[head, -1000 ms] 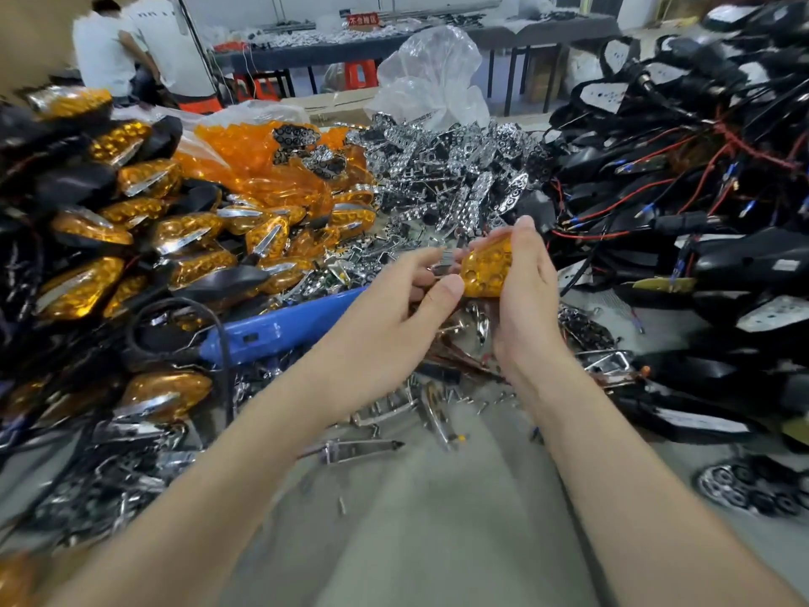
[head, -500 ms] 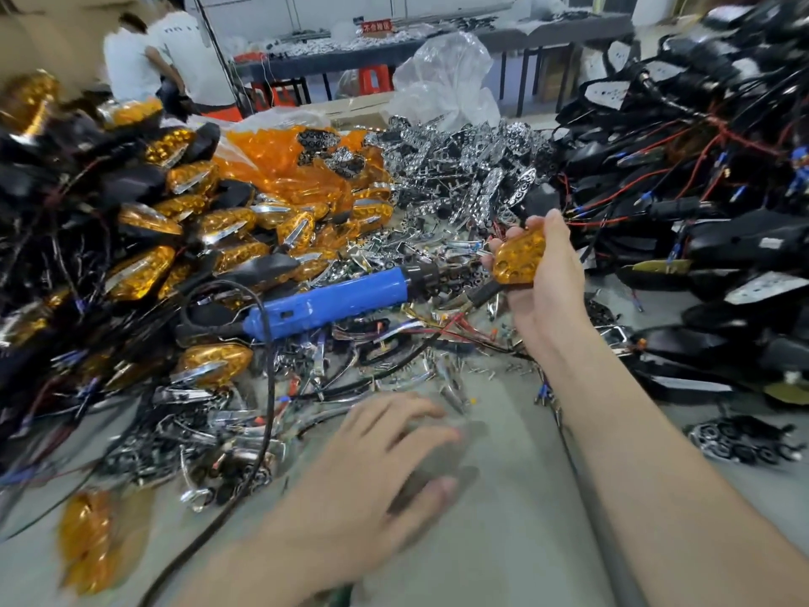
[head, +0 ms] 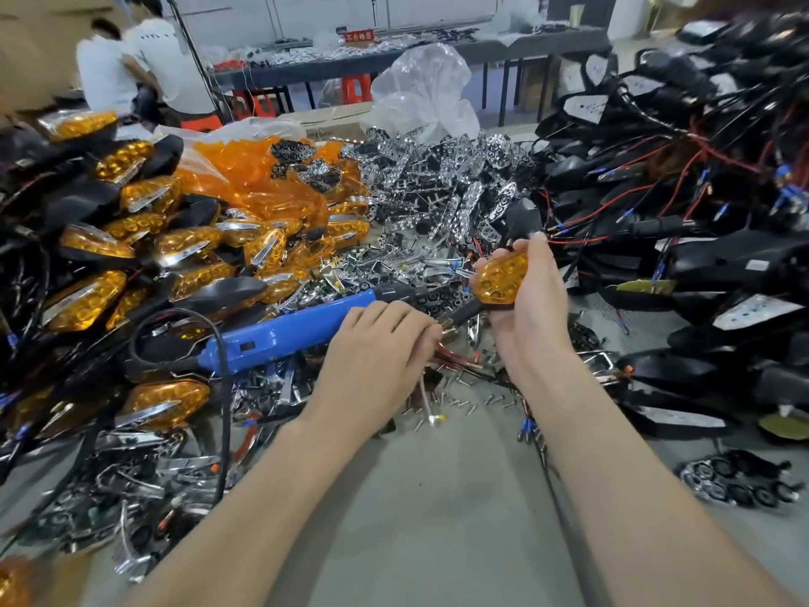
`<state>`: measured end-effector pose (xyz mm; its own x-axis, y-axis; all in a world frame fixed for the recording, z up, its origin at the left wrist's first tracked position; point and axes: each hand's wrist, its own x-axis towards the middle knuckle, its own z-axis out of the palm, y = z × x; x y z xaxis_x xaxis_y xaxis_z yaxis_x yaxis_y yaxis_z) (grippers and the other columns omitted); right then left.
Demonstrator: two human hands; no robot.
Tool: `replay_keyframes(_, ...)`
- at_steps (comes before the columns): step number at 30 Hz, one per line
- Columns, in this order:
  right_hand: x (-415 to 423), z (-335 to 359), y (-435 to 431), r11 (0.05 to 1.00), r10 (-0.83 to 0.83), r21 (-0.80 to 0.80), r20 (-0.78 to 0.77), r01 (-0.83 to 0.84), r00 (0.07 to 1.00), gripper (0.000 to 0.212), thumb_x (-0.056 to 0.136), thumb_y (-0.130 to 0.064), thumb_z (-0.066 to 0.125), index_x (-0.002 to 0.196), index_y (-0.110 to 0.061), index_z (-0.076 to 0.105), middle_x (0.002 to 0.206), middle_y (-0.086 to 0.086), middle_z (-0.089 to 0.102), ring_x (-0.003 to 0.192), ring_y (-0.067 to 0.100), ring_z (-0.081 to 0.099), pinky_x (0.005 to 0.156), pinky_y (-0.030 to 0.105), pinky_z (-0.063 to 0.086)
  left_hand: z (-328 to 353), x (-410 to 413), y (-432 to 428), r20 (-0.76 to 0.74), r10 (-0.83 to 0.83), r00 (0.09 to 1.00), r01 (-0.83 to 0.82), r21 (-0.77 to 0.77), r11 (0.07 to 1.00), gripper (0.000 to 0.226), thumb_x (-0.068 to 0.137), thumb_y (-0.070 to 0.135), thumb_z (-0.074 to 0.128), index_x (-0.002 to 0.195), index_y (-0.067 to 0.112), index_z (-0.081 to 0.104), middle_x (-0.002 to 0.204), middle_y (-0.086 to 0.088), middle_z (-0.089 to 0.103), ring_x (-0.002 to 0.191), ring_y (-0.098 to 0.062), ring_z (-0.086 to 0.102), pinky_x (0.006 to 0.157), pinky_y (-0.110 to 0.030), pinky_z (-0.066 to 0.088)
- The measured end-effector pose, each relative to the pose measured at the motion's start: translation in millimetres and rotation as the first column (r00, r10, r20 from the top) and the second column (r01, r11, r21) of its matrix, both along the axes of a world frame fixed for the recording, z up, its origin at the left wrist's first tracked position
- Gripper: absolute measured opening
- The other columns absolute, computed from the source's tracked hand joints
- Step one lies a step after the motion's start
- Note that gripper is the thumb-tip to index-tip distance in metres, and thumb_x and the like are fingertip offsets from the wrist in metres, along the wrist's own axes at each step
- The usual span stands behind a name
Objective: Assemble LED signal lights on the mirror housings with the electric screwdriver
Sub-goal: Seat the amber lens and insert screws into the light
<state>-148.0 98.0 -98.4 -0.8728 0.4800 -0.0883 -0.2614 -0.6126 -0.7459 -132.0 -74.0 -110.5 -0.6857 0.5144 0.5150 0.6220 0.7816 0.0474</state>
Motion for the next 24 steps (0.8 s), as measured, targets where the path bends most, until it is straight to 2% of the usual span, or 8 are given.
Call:
replay_keyframes(4, -5, 0, 0, 0.998, 0.008, 0.060, 0.017, -0.009, 1.000, 0.023, 0.104, -0.040, 0.056, 0.098, -0.018, 0.061, 0.074, -0.005, 0.068, 0.074, 0.015, 0.069, 0.073, 0.034, 0.058, 7, 4, -6, -0.007, -0.022, 1.000, 0.023, 0.171, 0.985, 0.029, 0.105, 0.027, 0.041, 0.091, 0.015, 0.063, 0.084, 0.006, 0.061, 0.079, -0.018, 0.055, 0.082, -0.032, 0.044)
replay_keyframes(6, -7, 0, -1, 0.997, 0.024, 0.078, 0.020, -0.025, 1.000, 0.020, 0.104, -0.037, 0.058, 0.098, -0.019, 0.061, 0.072, -0.007, 0.068, 0.073, 0.014, 0.069, 0.073, 0.034, 0.057, 12, 7, -7, -0.016, -0.074, 0.997, 0.076, 0.131, 0.989, 0.032, 0.105, 0.031, 0.039, 0.089, 0.017, 0.063, 0.081, 0.007, 0.061, 0.076, -0.016, 0.053, 0.078, -0.030, 0.042)
replay_keyframes(8, -7, -2, -3, 0.996, 0.038, 0.077, 0.011, -0.039, 0.999, 0.017, 0.105, -0.033, 0.057, 0.097, -0.017, 0.059, 0.071, -0.006, 0.068, 0.070, 0.014, 0.068, 0.068, 0.033, 0.058, 11, 12, -5, -0.009, -0.177, 0.984, 0.177, 0.013, 0.984, 0.031, 0.103, 0.036, 0.043, 0.092, 0.020, 0.067, 0.085, 0.009, 0.064, 0.078, -0.015, 0.055, 0.076, -0.029, 0.042)
replay_keyframes(10, -9, -4, -3, 0.994, 0.027, 0.109, 0.007, -0.027, 1.000, 0.021, 0.107, -0.032, 0.054, 0.095, -0.015, 0.057, 0.069, -0.005, 0.068, 0.067, 0.013, 0.068, 0.067, 0.034, 0.058, 3, 17, 0, 0.043, -0.247, 0.968, 0.250, -0.107, 0.962, 0.031, 0.100, 0.043, 0.047, 0.102, 0.024, 0.070, 0.097, 0.009, 0.067, 0.091, -0.015, 0.060, 0.083, -0.034, 0.047)
replay_keyframes(13, -8, -4, -4, 0.984, 0.028, 0.178, 0.001, -0.028, 1.000, 0.026, 0.109, -0.033, 0.047, 0.096, -0.011, 0.055, 0.064, -0.006, 0.068, 0.063, 0.012, 0.066, 0.067, 0.034, 0.058, -5, 20, 5, 0.119, -0.246, 0.962, 0.267, -0.213, 0.940, 0.037, 0.097, 0.054, 0.046, 0.112, 0.028, 0.069, 0.108, 0.011, 0.066, 0.103, -0.015, 0.061, 0.092, -0.039, 0.050)
replay_keyframes(19, -6, -2, -6, 0.985, 0.054, 0.166, -0.010, -0.051, 0.999, 0.025, 0.109, -0.033, 0.047, 0.095, -0.015, 0.056, 0.066, -0.006, 0.069, 0.064, 0.012, 0.067, 0.073, 0.038, 0.056, -2, 19, 1, 0.200, -0.216, 0.956, 0.254, -0.189, 0.949, 0.042, 0.095, 0.055, 0.041, 0.109, 0.029, 0.070, 0.105, 0.011, 0.064, 0.098, -0.013, 0.062, 0.086, -0.034, 0.053)
replay_keyframes(24, -11, -2, -6, 0.996, 0.034, 0.085, -0.007, -0.034, 0.999, 0.022, 0.107, -0.031, 0.053, 0.093, -0.015, 0.057, 0.069, -0.003, 0.066, 0.069, 0.016, 0.066, 0.062, 0.032, 0.058, 5, 21, -10, 0.297, -0.249, 0.922, 0.279, -0.062, 0.958, 0.041, 0.100, 0.055, 0.038, 0.120, 0.033, 0.065, 0.119, 0.018, 0.061, 0.111, -0.005, 0.055, 0.101, -0.020, 0.034)
